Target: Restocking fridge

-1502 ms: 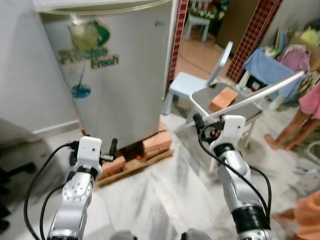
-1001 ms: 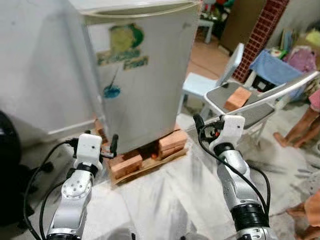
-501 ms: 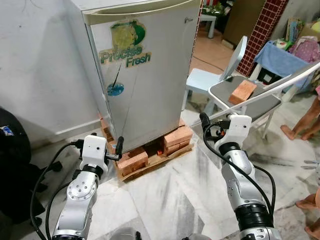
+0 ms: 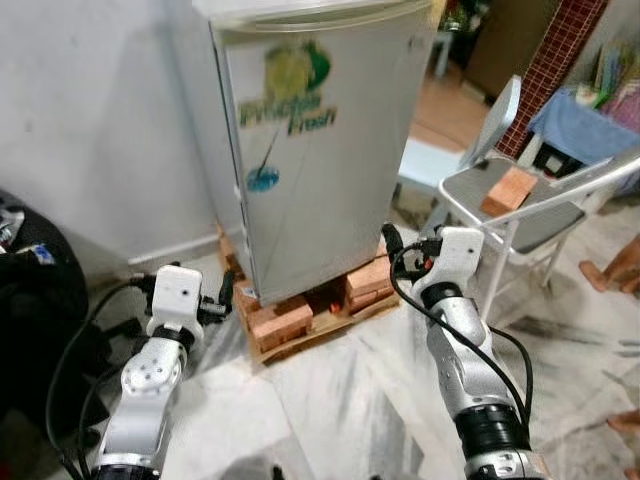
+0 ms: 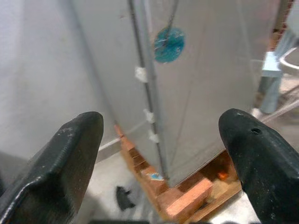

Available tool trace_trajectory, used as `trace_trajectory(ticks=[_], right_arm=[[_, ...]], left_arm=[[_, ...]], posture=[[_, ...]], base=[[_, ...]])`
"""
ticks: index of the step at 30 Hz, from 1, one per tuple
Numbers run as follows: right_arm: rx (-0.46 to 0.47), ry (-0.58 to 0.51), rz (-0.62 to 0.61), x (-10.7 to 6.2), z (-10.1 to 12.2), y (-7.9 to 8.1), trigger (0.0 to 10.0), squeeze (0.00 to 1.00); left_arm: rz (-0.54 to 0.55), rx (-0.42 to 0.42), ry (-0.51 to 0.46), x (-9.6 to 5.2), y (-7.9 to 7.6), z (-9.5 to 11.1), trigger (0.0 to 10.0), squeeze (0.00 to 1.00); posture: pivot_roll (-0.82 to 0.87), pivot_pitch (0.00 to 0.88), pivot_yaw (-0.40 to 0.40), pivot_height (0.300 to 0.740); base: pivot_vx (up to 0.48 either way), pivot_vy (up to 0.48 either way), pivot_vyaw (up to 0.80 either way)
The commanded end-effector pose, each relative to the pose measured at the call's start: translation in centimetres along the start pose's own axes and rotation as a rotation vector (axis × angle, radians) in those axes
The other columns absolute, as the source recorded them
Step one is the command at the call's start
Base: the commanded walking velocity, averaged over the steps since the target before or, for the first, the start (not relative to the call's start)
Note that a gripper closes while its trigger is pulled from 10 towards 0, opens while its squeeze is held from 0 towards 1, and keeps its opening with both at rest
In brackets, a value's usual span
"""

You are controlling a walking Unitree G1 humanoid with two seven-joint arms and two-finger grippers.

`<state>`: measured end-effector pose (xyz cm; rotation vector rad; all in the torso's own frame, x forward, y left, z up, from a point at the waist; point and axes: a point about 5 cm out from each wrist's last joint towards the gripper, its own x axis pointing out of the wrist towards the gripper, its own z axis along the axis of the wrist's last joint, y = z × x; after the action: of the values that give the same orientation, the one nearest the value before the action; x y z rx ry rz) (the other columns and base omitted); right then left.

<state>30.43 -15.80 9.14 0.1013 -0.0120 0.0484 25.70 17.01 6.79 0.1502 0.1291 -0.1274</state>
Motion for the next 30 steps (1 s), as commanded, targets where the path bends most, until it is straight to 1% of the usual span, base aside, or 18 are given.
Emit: trace_trajectory(ticks=[1, 5, 8, 9, 11, 15, 18, 21, 25, 28, 30], right_arm=[[-0.003, -0.001, -0.015, 0.12, 0.09, -0.4, 10.0, 0.0], [-0.006, -0.005, -0.015, 0.14, 0.2, -0.44, 10.0, 0.0], [-0.008, -0.002, -0.016, 0.07, 0.13, -0.44, 10.0, 0.0], [-0.009, -0.003, -0.017, 0.05, 0.14, -0.45, 10.0, 0.0], [-0.012, -0.002, -0.016, 0.01, 0.13, -0.48, 10.0, 0.0], [-0.016, -0.002, -0.016, -0.03, 0.12, -0.56, 10.0, 0.0], [-0.019, -0.002, -0.016, 0.02, 0.16, -0.59, 10.0, 0.0], [-0.022, 0.0, -0.022, -0.07, 0.11, -0.68, 10.0, 0.0], [-0.025, 0.007, -0.022, -0.24, -0.04, -0.74, 10.0, 0.0], [-0.027, 0.011, -0.023, -0.32, -0.12, -0.82, 10.0, 0.0], [-0.028, 0.012, -0.023, -0.35, -0.12, -0.84, 10.0, 0.0]], left_arm=[[-0.038, 0.008, -0.014, -0.08, -0.47, 0.2, 10.0, 0.0], [-0.044, -0.006, -0.014, -0.11, -0.75, 0.23, 10.0, 0.0], [-0.028, -0.013, 0.003, -0.1, -0.71, 0.01, 10.0, 0.0], [-0.022, -0.021, 0.009, -0.11, -0.67, -0.06, 10.0, 0.0], [-0.028, -0.008, -0.003, -0.14, -0.61, 0.01, 10.0, 0.0], [-0.032, -0.024, -0.003, -0.24, -0.7, -0.01, 10.0, 0.0], [-0.027, -0.01, 0.01, -0.26, -0.72, -0.15, 10.0, 0.0], [-0.02, -0.016, 0.024, -0.48, -0.61, -0.44, 10.0, 0.0], [-0.011, -0.022, 0.024, -0.59, -0.54, -0.48, 10.0, 0.0], [-0.015, -0.029, 0.022, -0.65, -0.65, -0.43, 10.0, 0.0], [-0.032, -0.053, 0.014, -0.72, -0.9, -0.28, 10.0, 0.0]], posture=[[0.11, 0.0, -0.007, 0.74], [0.11, 0.0, -0.01, 0.74], [0.11, 0.0, -0.011, 0.74], [0.11, 0.0, -0.012, 0.74], [0.11, 0.0, -0.013, 0.74], [0.11, 0.0, -0.014, 0.74], [0.11, 0.004, -0.015, 0.74], [0.11, 0.008, -0.018, 0.74], [0.11, 0.011, -0.019, 0.74], [0.11, 0.014, -0.02, 0.74], [0.11, 0.018, -0.02, 0.74]], base=[[0.435, 0.0, 0.0], [0.439, 0.0, 0.0], [0.437, 0.0, 0.0], [0.412, 0.244, 0.0], [0.412, 0.246, 0.0], [0.403, 0.259, 0.0], [0.309, 0.355, 0.0], [0.346, 0.294, 0.0], [0.141, 0.285, -0.5], [0.0, 0.0, -0.5], [0.0, 0.0, -0.25]])
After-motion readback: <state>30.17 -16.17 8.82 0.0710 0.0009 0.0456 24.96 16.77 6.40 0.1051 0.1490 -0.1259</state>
